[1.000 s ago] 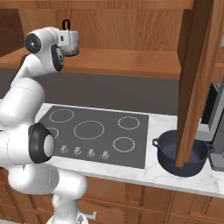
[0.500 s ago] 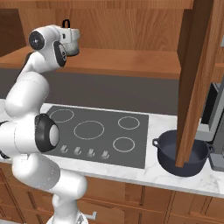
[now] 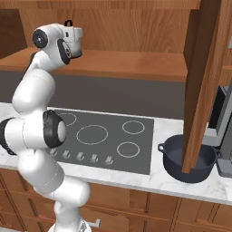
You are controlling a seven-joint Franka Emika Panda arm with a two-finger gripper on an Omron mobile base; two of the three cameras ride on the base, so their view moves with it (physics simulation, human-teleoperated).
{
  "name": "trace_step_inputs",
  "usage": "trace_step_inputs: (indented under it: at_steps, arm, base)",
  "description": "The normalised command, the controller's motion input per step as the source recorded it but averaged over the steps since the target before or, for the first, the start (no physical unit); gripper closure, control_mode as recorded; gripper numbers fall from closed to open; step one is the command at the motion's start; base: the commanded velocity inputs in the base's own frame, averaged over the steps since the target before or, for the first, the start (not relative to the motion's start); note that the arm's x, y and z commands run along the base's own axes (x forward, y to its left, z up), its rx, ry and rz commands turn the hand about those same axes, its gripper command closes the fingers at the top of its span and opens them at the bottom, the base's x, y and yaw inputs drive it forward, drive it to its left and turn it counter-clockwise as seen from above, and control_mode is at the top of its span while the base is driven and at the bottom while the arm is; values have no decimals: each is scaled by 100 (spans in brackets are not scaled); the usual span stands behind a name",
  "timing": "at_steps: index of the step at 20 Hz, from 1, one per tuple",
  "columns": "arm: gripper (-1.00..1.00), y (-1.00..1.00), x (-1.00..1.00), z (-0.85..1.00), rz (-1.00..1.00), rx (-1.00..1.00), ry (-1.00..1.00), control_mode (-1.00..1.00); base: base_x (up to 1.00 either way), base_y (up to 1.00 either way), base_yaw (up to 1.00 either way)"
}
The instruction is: Pick the kettle from the cabinet and place it on a stove burner. Then pick the pot from the counter and place it on another stove burner. Finally, turn both burners on.
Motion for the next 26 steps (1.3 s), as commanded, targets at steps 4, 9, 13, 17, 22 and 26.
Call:
trace_step_inputs:
  at_steps: [4,9,13,17,22,26]
  arm:
    - [-100,3,21,1,0,0,0,-100]
    - [-100,0,15,0,0,0,0,-100]
    - [-100,4,15,0,0,0,0,-100]
    - [-100,10,17,0,0,0,0,-100]
    - [-100,13,20,0,0,0,0,-100]
    - [100,13,15,0,0,0,0,-100]
  base:
    - [0,0,0]
    - [0,0,0]
    - [0,0,0]
    - [0,0,0]
    - [0,0,0]
    - [0,0,0]
